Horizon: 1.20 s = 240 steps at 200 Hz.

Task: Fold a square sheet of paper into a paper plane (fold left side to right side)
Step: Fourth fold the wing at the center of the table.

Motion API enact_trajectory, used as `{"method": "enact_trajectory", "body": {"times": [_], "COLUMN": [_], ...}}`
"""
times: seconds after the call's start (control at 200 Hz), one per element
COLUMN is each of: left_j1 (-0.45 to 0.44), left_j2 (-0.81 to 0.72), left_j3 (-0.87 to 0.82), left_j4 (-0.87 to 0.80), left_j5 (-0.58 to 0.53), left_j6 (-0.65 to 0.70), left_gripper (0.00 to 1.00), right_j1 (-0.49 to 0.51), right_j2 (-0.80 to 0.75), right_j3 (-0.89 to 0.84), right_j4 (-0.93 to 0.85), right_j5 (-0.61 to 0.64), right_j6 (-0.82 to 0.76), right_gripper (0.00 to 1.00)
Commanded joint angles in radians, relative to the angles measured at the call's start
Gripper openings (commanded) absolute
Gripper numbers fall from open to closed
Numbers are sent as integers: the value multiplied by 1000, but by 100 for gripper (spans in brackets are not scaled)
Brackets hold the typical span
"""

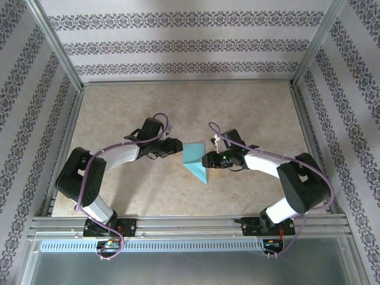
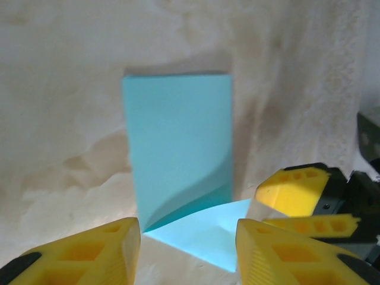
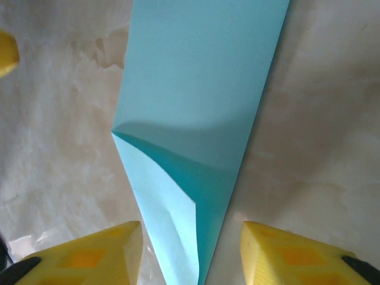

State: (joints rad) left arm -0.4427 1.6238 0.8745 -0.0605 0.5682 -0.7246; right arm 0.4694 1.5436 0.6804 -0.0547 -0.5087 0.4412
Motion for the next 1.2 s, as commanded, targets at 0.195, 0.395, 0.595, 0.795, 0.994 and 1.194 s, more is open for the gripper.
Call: {"method": "enact_trajectory", "body": {"times": [0.195, 0.395, 0.595, 0.795, 0.994, 1.194], "left_j1": [31, 42, 44, 43, 37, 6], "left_j2": [16, 29, 54, 131, 194, 243], "left_j3": [-46, -46, -46, -19, 18, 59], "left_j4": [79, 118, 189, 295, 287, 299], "left_j5": [41, 92, 128, 181, 187, 196], "left_j6": [-71, -84, -117, -171, -179, -184], "left_gripper": [47, 50, 57, 57, 57, 55], "right_j1": [38, 33, 19, 9, -3, -9], "right_j2": [69, -6, -109, -155, -201, -211], "right_j3": [-4, -36, -80, -109, -131, -144], "right_j4": [168, 149, 142, 159, 170, 176], "right_j5": [-20, 27, 37, 35, 37, 29], "right_j6": [26, 31, 42, 68, 80, 87], "right_gripper": [31, 0, 0, 0, 0, 0]}}
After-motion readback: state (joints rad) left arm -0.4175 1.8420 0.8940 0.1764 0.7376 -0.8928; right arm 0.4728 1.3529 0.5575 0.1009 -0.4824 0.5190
